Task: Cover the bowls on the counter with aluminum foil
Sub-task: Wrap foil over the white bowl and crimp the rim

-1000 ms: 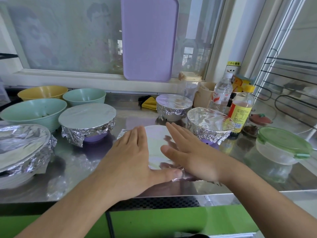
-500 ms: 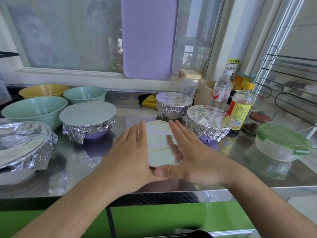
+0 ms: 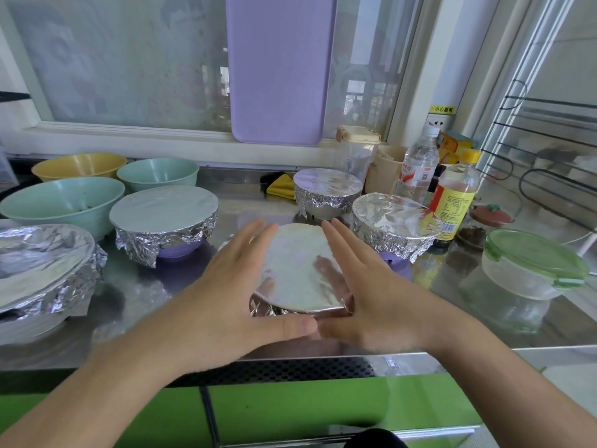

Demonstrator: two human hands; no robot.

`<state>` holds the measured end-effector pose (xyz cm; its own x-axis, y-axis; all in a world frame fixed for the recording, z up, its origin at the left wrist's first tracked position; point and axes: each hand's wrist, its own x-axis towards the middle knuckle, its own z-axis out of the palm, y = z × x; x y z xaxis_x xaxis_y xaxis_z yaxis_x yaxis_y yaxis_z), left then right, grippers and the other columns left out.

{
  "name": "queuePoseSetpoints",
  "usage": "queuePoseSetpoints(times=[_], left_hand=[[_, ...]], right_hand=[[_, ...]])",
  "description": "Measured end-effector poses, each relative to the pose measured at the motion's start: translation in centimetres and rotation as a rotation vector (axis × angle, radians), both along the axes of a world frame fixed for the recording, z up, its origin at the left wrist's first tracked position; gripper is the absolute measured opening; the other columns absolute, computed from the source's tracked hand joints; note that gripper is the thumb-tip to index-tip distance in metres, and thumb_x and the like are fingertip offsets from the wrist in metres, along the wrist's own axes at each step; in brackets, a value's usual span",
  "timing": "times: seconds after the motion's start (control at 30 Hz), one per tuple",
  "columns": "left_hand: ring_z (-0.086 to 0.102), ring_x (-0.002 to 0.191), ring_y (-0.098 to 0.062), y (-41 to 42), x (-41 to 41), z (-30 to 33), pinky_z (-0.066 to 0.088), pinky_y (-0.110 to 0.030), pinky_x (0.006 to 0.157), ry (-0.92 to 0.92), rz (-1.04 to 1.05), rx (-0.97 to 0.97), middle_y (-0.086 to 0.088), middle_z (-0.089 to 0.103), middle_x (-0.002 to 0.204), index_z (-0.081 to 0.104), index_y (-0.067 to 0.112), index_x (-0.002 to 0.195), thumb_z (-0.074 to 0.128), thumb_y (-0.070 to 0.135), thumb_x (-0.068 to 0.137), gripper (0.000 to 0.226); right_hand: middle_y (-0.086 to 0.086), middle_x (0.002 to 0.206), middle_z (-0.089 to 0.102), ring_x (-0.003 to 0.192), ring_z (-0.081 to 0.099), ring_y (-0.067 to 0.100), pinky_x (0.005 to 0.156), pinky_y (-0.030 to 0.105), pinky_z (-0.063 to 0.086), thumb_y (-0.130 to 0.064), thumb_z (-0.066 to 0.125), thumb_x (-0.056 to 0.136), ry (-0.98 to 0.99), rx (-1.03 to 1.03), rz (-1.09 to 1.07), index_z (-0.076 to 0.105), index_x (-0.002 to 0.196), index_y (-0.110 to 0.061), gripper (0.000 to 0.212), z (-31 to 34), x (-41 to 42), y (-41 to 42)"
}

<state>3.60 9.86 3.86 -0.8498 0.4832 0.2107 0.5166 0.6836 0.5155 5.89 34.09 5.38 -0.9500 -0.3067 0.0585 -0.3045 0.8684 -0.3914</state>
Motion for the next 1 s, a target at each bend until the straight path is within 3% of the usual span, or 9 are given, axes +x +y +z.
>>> queuePoseSetpoints(times=[0.07, 0.13, 0.2, 0.3, 0.6, 0.8, 0.9, 1.0], left_hand=[[0.029, 0.145, 0.009, -0.3, 1.0, -1.1, 0.035, -0.024, 0.113, 0.239, 0.025, 0.114, 0.032, 0.020, 0.160, 0.032, 0.045, 0.155, 0.061, 0.087, 0.075, 0.095], [0.053, 0.129, -0.003, -0.2, 2.2, -2.0, 0.047, -0.025, 0.100, 0.433, 0.010, 0.218, 0.019, 0.049, 0.140, 0.064, 0.034, 0.132, 0.071, 0.063, 0.088, 0.053], [0.064, 0.111, -0.012, 0.0, 3.0, -2.7, 0.050, -0.029, 0.091, 0.550, -0.015, 0.295, 0.012, 0.060, 0.120, 0.077, 0.026, 0.107, 0.076, 0.038, 0.091, 0.020], [0.066, 0.095, -0.021, 0.6, 3.1, -3.5, 0.051, -0.035, 0.082, 0.624, -0.033, 0.319, 0.007, 0.065, 0.103, 0.081, 0.018, 0.095, 0.076, 0.020, 0.092, 0.007], [0.068, 0.091, -0.020, 0.0, 2.2, -3.8, 0.055, -0.035, 0.074, 0.618, -0.062, 0.358, 0.008, 0.070, 0.096, 0.084, 0.017, 0.097, 0.077, 0.016, 0.091, 0.009], [0.068, 0.092, -0.015, -0.6, 1.7, -3.7, 0.055, -0.032, 0.075, 0.600, -0.091, 0.332, 0.010, 0.071, 0.097, 0.084, 0.018, 0.097, 0.074, 0.011, 0.092, 0.014], [0.067, 0.091, -0.016, -0.6, 1.8, -3.3, 0.054, -0.033, 0.076, 0.574, -0.107, 0.334, 0.011, 0.069, 0.095, 0.084, 0.019, 0.094, 0.078, 0.019, 0.091, 0.007], [0.066, 0.089, -0.016, -0.3, 1.9, -3.0, 0.054, -0.034, 0.075, 0.562, -0.098, 0.335, 0.010, 0.068, 0.093, 0.083, 0.020, 0.089, 0.081, 0.026, 0.089, 0.006]], right_hand=[[-0.029, 0.170, -0.013, 0.161, 0.001, 0.005, 0.121, 0.027, 0.033, -0.069, 0.083, 0.073, 0.075, -0.089, 0.026, -0.004, 0.166, -0.041, 0.131, -0.3, 0.8, 0.0], [-0.016, 0.163, 0.025, 0.149, 0.033, 0.008, 0.108, 0.022, 0.044, -0.065, 0.082, 0.079, 0.298, -0.205, 0.043, 0.037, 0.159, -0.033, 0.098, -1.4, 1.9, 0.0], [-0.008, 0.131, 0.053, 0.126, 0.053, 0.016, 0.098, 0.025, 0.045, -0.044, 0.084, 0.086, 0.551, -0.315, 0.074, 0.069, 0.129, -0.023, 0.050, -2.8, 2.7, -0.1], [-0.008, 0.100, 0.062, 0.097, 0.060, 0.018, 0.080, 0.023, 0.044, -0.018, 0.084, 0.090, 0.702, -0.391, 0.086, 0.082, 0.098, -0.019, 0.008, -4.5, 3.0, -0.8], [-0.002, 0.085, 0.067, 0.082, 0.062, 0.022, 0.077, 0.025, 0.046, 0.001, 0.085, 0.086, 0.819, -0.415, 0.104, 0.084, 0.089, -0.013, 0.014, -5.3, 2.6, -0.9], [-0.002, 0.086, 0.069, 0.084, 0.064, 0.021, 0.074, 0.033, 0.048, 0.002, 0.079, 0.090, 0.825, -0.386, 0.129, 0.084, 0.090, -0.012, 0.015, -5.4, 2.2, -0.2], [-0.004, 0.086, 0.066, 0.084, 0.062, 0.019, 0.074, 0.028, 0.046, -0.008, 0.084, 0.089, 0.784, -0.389, 0.148, 0.083, 0.088, -0.014, 0.007, -4.8, 2.4, -0.5], [-0.004, 0.086, 0.066, 0.084, 0.061, 0.019, 0.075, 0.033, 0.048, -0.012, 0.087, 0.088, 0.785, -0.371, 0.159, 0.083, 0.087, -0.014, 0.005, -4.8, 2.2, -1.1]])
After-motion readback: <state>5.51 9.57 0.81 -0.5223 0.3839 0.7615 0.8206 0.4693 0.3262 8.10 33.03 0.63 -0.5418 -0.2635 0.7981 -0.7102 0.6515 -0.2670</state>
